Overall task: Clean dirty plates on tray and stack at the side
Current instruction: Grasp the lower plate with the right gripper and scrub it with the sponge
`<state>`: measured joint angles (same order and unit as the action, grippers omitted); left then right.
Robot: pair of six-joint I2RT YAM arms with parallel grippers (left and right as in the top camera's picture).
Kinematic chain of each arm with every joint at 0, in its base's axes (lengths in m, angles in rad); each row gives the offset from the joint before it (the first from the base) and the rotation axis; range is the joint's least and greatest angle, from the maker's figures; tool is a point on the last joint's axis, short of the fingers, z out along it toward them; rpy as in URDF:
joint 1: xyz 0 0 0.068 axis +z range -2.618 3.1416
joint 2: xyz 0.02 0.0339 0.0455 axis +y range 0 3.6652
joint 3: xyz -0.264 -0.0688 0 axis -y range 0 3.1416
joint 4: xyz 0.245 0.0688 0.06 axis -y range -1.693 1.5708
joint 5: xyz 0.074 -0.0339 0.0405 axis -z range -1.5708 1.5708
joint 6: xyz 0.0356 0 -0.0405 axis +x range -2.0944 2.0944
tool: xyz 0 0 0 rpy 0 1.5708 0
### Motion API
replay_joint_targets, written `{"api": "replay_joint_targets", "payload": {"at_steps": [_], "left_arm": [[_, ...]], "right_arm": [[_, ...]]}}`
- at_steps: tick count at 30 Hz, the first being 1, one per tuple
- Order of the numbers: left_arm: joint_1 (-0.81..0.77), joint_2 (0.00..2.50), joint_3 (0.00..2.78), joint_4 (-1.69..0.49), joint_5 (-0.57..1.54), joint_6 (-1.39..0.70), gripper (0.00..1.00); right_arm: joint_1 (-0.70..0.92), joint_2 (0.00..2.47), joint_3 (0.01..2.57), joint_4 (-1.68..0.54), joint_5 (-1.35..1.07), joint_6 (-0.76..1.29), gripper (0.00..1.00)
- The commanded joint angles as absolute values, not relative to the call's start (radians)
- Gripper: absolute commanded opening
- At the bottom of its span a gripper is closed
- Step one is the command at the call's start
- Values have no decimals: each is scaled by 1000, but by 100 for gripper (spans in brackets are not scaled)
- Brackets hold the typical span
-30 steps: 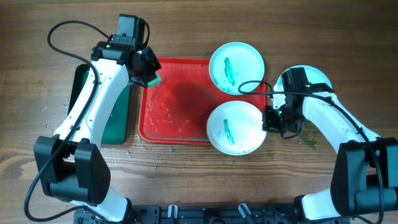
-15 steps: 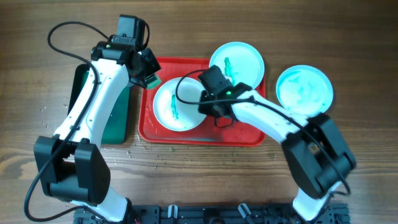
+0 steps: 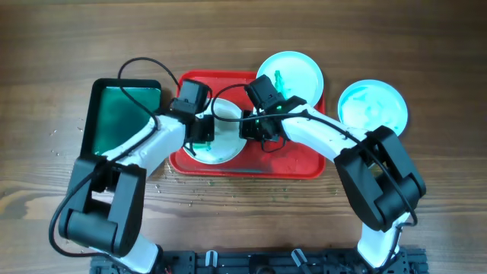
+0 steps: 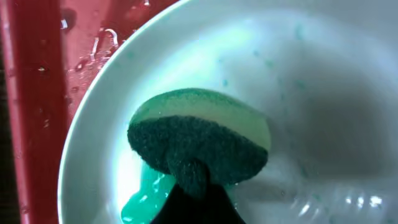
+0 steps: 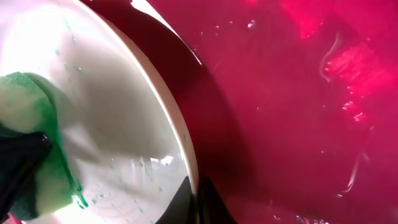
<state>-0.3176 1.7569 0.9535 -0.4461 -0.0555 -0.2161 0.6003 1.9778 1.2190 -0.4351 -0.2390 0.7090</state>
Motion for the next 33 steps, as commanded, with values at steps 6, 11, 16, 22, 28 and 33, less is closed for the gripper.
{"api": "replay_joint_targets", "payload": {"at_steps": [6, 11, 16, 22, 28, 33], "left_arm": [[-328, 1790, 896, -353, 162, -163, 4], [-327, 1790, 898, -334, 445, -120, 4], [-327, 1790, 898, -331, -241, -448, 4], [-332, 1790, 898, -369, -349, -433, 4], [-356, 1790, 897, -419, 576, -289, 4], [-353, 1790, 898, -277, 376, -361, 4]], "right_arm": [[601, 1991, 1240, -427, -273, 684, 4], [601, 1991, 1240, -426, -283, 683, 4], [571, 2001, 1235, -436, -362, 706, 4], [554, 2022, 1235, -434, -376, 707, 4], [545, 2022, 1235, -434, -380, 703, 4], [545, 2022, 1235, -434, -387, 702, 5]]}}
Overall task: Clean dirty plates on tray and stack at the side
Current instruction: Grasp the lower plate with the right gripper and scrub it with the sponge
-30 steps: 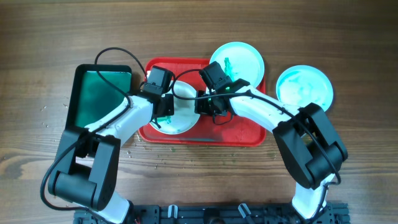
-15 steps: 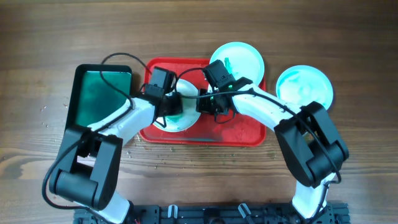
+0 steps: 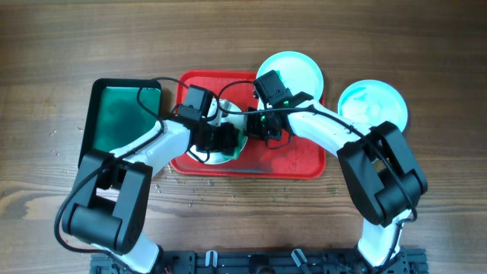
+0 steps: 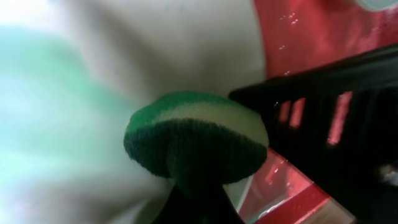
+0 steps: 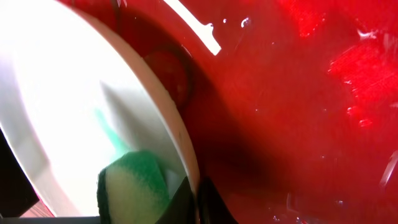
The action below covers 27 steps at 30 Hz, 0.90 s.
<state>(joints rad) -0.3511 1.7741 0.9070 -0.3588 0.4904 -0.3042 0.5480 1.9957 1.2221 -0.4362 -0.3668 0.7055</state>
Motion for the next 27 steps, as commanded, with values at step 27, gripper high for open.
{"api": "replay_joint_targets", "payload": {"at_steps": [27], "left_arm": [[-321, 1790, 897, -291, -461, -376, 4]], "right_arm": [[546, 2022, 1235, -427, -406, 680, 4]]}}
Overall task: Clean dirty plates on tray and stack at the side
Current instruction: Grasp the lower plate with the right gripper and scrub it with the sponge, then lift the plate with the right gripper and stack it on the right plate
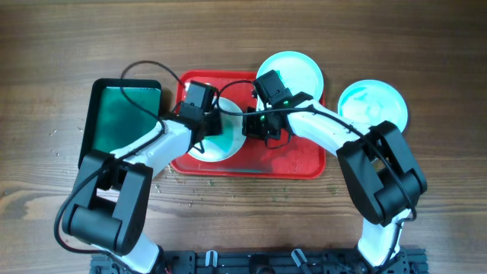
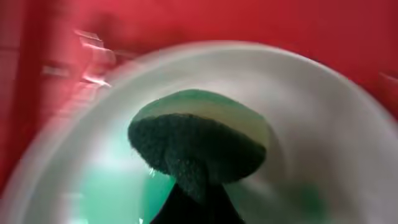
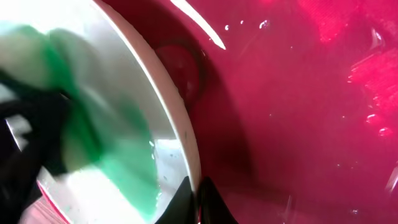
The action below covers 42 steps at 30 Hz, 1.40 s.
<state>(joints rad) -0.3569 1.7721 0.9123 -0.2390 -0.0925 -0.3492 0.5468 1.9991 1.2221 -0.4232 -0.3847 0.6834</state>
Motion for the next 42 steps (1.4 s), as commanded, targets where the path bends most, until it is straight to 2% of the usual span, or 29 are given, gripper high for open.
{"api": "replay_joint_targets", "payload": {"at_steps": [1, 2, 3, 4, 8, 9, 11, 13, 15, 18, 20, 22, 25, 27, 31, 37, 40, 42], "left_arm": [[-309, 1790, 897, -342, -461, -391, 4], [-304, 1790, 897, -376, -452, -416, 4], [-302, 1790, 897, -437, -355, -430, 4], [-303, 1790, 897, -501, -97, -418, 4], [-310, 1790, 897, -590, 553, -153, 4], [-310, 1790, 898, -590, 669, -107, 4], [-310, 1790, 898, -528, 717, -108, 4], [-309, 1790, 898, -420, 642, -165, 4], [-302, 1790, 898, -274, 403, -353, 4], [-249, 1789, 931, -184, 231, -405, 4], [-194, 1785, 1019, -283, 89, -406, 4], [-159, 1782, 1137, -491, -76, -458, 4], [-132, 1782, 1328, -774, -106, -457, 4], [-132, 1782, 1396, -867, -106, -454, 4], [-133, 1782, 1402, -872, -106, -451, 4], [-131, 1782, 1399, -849, -106, -451, 4], [-131, 1783, 1393, -849, -106, -454, 4], [-132, 1783, 1393, -849, -105, -455, 4]], "right_arm": [[546, 2022, 1235, -426, -406, 680, 4], [546, 2022, 1235, -425, -406, 680, 4], [546, 2022, 1235, -419, -406, 680, 4], [546, 2022, 1235, -419, -406, 680, 4], [546, 2022, 1235, -419, -414, 675, 4], [546, 2022, 1235, -419, -414, 672, 4], [546, 2022, 1235, -416, -415, 669, 4], [546, 2022, 1235, -416, -421, 662, 4], [546, 2022, 1235, -416, -422, 662, 4], [546, 2022, 1235, -420, -428, 661, 5], [546, 2022, 1235, -420, -428, 656, 4], [546, 2022, 1235, -421, -428, 655, 4], [546, 2008, 1252, -441, -411, 649, 4], [548, 1971, 1285, -511, -324, 599, 5], [608, 1804, 1313, -656, 26, 493, 4], [797, 1663, 1313, -845, 709, 501, 4], [881, 1636, 1313, -877, 976, 501, 4], [959, 1607, 1313, -876, 1235, 498, 4]]}}
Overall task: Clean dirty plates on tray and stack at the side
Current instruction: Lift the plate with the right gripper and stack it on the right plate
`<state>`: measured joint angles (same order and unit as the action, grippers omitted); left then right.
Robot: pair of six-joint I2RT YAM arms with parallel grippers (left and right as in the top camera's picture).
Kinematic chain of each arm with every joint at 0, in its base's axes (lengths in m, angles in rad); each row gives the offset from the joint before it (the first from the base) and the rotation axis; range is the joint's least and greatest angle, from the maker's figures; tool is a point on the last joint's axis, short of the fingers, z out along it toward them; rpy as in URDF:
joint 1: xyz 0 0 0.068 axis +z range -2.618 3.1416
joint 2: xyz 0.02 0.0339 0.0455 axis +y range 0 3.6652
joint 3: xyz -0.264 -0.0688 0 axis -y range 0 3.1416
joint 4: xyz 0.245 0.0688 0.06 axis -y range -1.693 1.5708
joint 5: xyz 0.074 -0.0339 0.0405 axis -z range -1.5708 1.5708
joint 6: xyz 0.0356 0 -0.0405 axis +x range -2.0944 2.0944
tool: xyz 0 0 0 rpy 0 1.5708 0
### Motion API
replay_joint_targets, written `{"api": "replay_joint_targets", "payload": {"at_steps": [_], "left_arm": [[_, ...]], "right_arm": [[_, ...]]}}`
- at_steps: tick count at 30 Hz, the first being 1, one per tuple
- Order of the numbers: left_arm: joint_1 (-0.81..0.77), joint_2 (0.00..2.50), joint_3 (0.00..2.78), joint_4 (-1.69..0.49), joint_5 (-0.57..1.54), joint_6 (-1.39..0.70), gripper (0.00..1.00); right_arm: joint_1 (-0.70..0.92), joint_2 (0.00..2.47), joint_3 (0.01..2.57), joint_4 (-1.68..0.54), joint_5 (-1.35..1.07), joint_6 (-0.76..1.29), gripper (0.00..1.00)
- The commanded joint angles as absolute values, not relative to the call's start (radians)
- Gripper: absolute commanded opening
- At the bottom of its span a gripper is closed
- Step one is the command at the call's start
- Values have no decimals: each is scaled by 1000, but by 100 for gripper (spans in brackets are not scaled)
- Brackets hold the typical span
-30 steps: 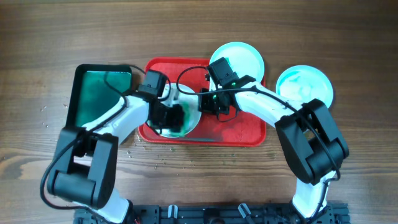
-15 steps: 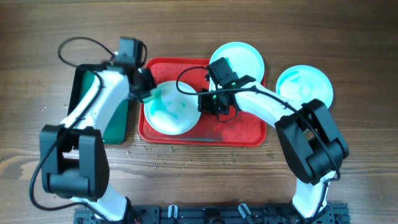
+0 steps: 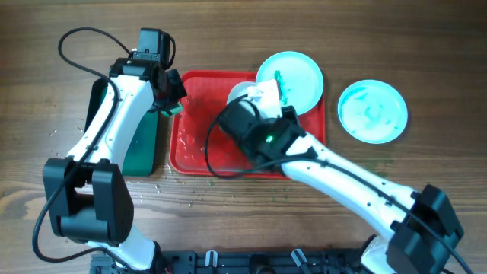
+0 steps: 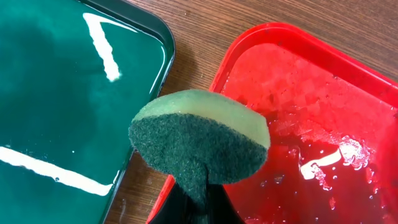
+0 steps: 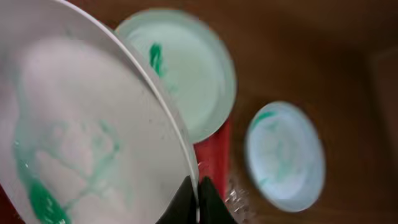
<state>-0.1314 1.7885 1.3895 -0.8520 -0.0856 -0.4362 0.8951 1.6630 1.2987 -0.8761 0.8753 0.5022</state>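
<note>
My right gripper is shut on the rim of a white plate smeared with green soap, held tilted above the red tray. In the overhead view that plate shows only partly past the right gripper. A second soapy plate lies at the tray's far right corner, and a third plate rests on the table to the right. My left gripper is shut on a green sponge, raised over the gap between the red tray and the green tray.
The green tray of soapy water stands left of the red tray, partly under my left arm. The red tray's floor is wet. Crumbs lie on the wooden table near the green tray's left edge.
The left gripper with the sponge has moved off the plate to the red tray's far left corner. The right gripper has lifted the plate off the tray, and the right arm now reaches in from below.
The right gripper held the plate's rim on the red tray while the left pressed the sponge at its left side, then its right side, then the middle, spreading green soap. Now the sponge is away and the plate is held up over the tray.
</note>
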Motion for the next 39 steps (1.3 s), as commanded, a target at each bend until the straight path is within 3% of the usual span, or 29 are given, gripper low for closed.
{"api": "replay_joint_targets", "payload": {"at_steps": [1, 5, 15, 17, 21, 24, 29, 35, 39], "left_arm": [[-132, 1784, 1393, -848, -105, -458, 4], [-132, 1784, 1393, -833, -99, -480, 4], [-132, 1787, 1393, -834, -99, -480, 4], [-132, 1789, 1393, -834, -99, -480, 4], [-132, 1789, 1393, -832, -98, -480, 4], [-132, 1789, 1393, -832, -98, -480, 4], [-133, 1790, 1393, -834, -76, -480, 4], [-133, 1790, 1393, -834, -76, -480, 4], [-133, 1790, 1393, -834, -76, -480, 4]], "right_arm": [[987, 1599, 1313, -876, 1323, 496, 4], [1076, 1597, 1313, -873, 1521, 410, 4], [1127, 1597, 1312, -820, 1514, 289, 5], [1127, 1597, 1312, -825, 1340, 287, 4], [1054, 1597, 1312, -836, 628, 350, 4], [928, 1588, 1312, -832, 338, 435, 4], [483, 1428, 1312, -844, 17, 447, 4], [-135, 1373, 1291, -896, 15, 446, 4], [-305, 1468, 1220, -850, 89, 449, 4]]}}
